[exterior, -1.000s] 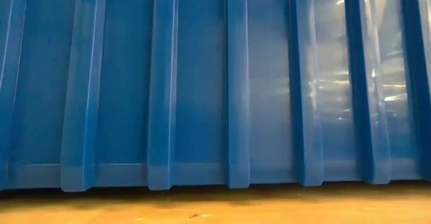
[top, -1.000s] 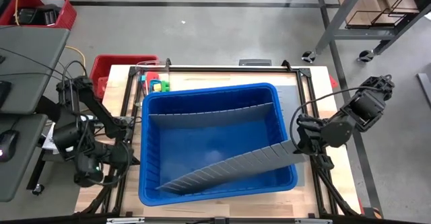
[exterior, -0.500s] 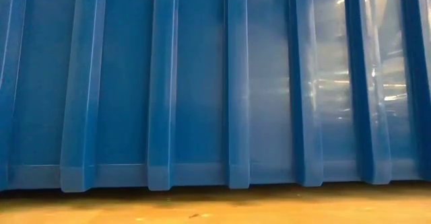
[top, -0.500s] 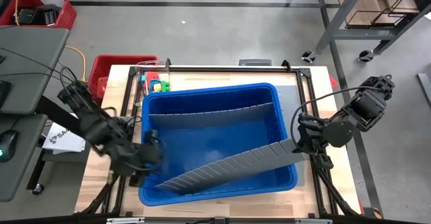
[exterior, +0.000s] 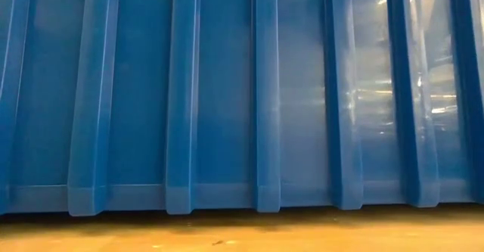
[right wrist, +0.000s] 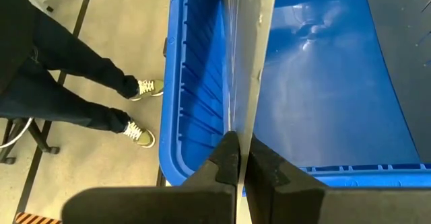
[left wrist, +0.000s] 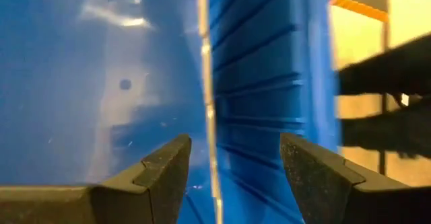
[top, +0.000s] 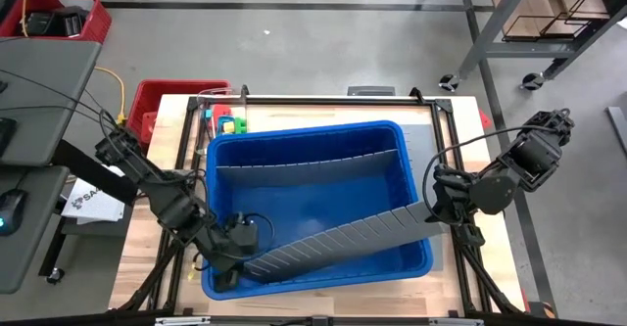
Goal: Sort blocks
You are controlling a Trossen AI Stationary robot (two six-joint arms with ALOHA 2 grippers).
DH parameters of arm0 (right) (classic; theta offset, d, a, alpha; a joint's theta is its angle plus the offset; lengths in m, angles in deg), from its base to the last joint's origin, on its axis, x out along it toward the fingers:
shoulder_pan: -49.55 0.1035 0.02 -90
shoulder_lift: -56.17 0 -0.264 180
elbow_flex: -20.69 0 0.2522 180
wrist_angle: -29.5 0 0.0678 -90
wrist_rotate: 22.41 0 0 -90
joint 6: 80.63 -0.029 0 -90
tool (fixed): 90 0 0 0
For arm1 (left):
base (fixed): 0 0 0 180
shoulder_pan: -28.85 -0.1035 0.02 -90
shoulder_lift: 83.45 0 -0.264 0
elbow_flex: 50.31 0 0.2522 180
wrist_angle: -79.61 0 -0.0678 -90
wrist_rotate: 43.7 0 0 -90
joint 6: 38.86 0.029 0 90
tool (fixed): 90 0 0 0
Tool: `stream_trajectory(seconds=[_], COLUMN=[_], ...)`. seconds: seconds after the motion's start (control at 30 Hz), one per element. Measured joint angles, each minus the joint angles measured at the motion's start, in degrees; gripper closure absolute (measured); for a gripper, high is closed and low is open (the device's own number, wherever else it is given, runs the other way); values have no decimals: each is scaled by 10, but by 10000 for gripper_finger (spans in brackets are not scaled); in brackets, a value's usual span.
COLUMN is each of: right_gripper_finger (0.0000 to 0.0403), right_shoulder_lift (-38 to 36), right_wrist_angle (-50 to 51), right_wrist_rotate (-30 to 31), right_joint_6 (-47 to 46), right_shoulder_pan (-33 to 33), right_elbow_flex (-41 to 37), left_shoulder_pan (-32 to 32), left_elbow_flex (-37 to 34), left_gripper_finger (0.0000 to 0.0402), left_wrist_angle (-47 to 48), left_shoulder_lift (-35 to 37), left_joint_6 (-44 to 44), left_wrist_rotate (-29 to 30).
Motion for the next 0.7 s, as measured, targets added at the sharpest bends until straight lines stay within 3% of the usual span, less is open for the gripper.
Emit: stream_trajectory(seconds=[0.4, 0.5, 0.63, 0.7], right_gripper_finger=[403, 403, 403, 403], right_shoulder_lift=[0, 0, 0, 0], right_wrist_angle=[0, 0, 0, -2], right_wrist_rotate=[0, 0, 3, 10], right_joint_6=[0, 1, 10, 13], right_shoulder_pan=[0, 0, 0, 0], right_elbow_flex=[0, 0, 0, 0], left_shoulder_pan=[-1, -1, -6, -13], left_elbow_flex=[0, 0, 2, 14], left_gripper_finger=[190, 236, 360, 386], left_wrist_angle=[58, 58, 71, 88], left_shoulder_lift=[-65, -68, -63, -51], left_joint_6=[-63, -65, -37, -34], left_wrist_rotate=[2, 0, -34, -40])
